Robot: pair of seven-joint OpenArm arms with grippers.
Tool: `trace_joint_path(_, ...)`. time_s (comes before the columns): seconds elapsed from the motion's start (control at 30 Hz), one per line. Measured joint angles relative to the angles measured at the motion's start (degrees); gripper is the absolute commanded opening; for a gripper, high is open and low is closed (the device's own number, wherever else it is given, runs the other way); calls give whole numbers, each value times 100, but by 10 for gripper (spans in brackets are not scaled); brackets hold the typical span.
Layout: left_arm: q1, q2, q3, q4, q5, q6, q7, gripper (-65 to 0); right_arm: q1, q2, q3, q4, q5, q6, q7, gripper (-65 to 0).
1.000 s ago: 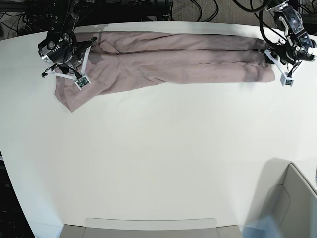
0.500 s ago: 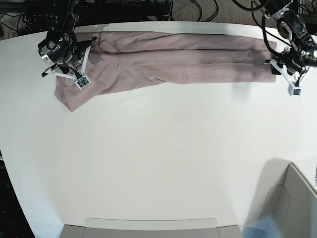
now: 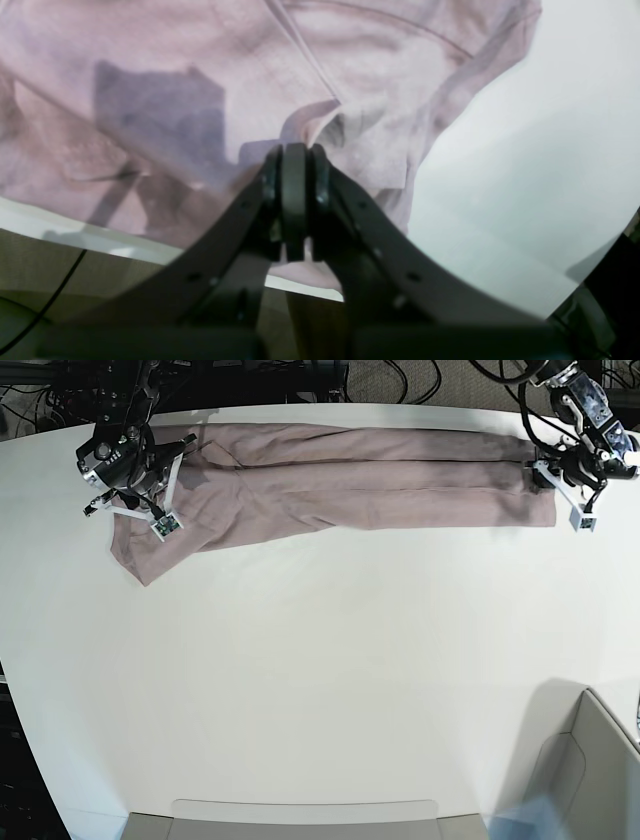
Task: Fold the T-shirt properly
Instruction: 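Release and regrasp the folded strip ends with both grippers, then lift the strip end with the left gripper and fold toward the right gripper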
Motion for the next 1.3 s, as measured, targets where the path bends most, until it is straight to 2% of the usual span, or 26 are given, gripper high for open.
trace_joint_path(0.13, -83, -50, -7, -697, 20, -59, -319, -311, -4, 4, 0, 0, 2, 0, -2, -650)
trace_joint_path(0.3, -409, -251, -9, -1624, 98, -107, -1078, -316, -9, 2, -11, -4, 28, -4, 17, -650)
trace_joint_path(0.43, -813, -332, -24, -2124, 603, -177, -1307, -316, -13, 0, -15, -7, 76, -9, 22, -650)
trace_joint_path(0.53, -909, -299, -22, -2190, 1029, -179, -1770, -313, -9, -2, -20, -11, 79, -9, 26, -650)
trace_joint_path(0.63, -909, -369, 391, -2205, 1093, -114, -1814, -314, -13, -2, -20, -22, 92, -11, 26, -650)
trace_joint_path(0.73, -1038, -457, 977, -2214, 1360, -28, -1438, -315, -11, -2, -20, -184, 90, -11, 42, -650)
trace_joint_path(0.8, -1073, -452, 1073, -2214, 1484, -13, -1335, -314, -11, -2, -20, -247, 92, -11, 42, -650)
trace_joint_path(0.97, -1062, -446, 1071, -2214, 1325, 17, -1344, -316, -13, -2, -20, -254, 90, -9, 42, -650)
trace_joint_path(1.03, -1069, -481, 1211, -2214, 1128, 96, -1276, -341, -9, 0, -20, -273, 90, -9, 42, -650)
trace_joint_path(1.3, -1069, -813, 2439, -2240, 31, 240, -1123, -537, -7, 61, -20, -273, 50, -9, 39, -650)
